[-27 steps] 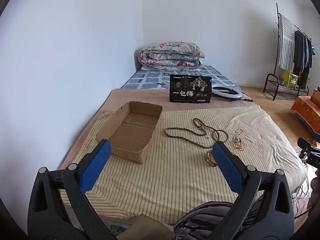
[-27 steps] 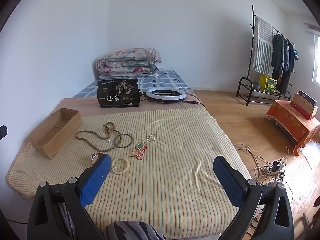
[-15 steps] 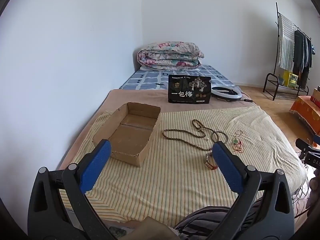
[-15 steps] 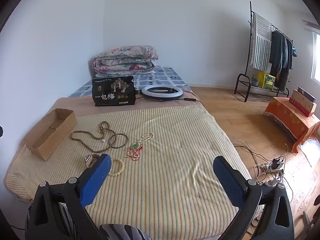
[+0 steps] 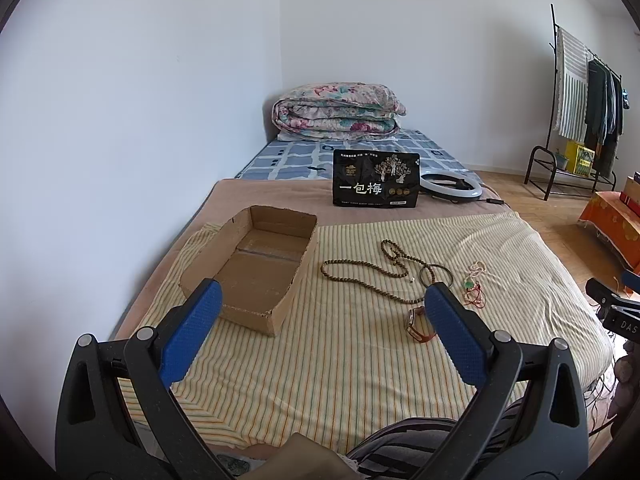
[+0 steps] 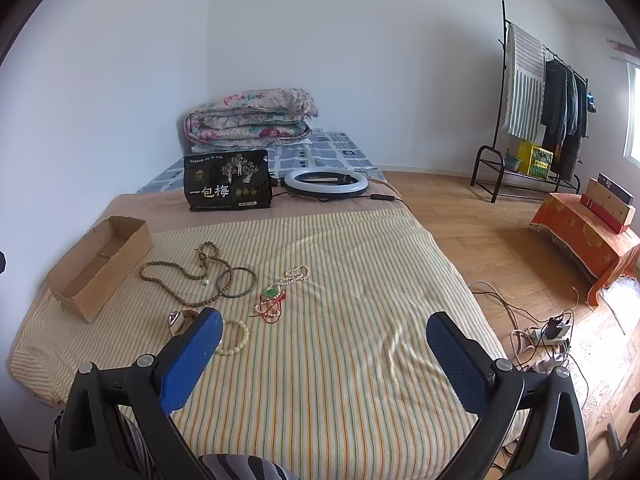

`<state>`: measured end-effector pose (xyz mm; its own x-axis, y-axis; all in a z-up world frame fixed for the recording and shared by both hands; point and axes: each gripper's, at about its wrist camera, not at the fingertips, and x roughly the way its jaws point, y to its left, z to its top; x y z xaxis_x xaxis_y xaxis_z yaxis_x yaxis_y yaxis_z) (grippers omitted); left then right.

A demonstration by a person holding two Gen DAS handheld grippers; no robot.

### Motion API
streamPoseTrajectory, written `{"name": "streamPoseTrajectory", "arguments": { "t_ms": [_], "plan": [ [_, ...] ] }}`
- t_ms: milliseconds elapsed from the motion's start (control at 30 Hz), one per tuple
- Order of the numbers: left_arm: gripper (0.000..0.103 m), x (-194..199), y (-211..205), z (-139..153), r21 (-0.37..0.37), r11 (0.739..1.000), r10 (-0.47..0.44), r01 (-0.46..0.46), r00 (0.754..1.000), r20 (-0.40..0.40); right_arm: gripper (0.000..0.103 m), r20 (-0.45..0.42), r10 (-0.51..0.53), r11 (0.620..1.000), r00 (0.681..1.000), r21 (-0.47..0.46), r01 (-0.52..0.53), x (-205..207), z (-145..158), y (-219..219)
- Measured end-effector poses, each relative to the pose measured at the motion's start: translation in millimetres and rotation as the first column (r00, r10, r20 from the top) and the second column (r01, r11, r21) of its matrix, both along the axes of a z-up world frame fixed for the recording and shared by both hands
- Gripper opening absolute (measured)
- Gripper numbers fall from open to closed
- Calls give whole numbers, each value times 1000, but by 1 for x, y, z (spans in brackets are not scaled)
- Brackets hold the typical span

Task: Organize jewelry

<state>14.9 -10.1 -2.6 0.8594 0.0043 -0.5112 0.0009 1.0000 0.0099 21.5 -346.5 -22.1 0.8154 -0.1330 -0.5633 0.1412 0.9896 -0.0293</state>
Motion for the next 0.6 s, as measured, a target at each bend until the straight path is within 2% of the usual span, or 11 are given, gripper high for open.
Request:
{"name": "streamPoseTrajectory", "arguments": {
  "t_ms": [600],
  "plan": [
    [103, 12, -15, 8, -9, 1000, -7, 7, 1000, 13, 103, -1, -1, 1000, 1000, 0, 1, 2, 0, -2]
  ]
}}
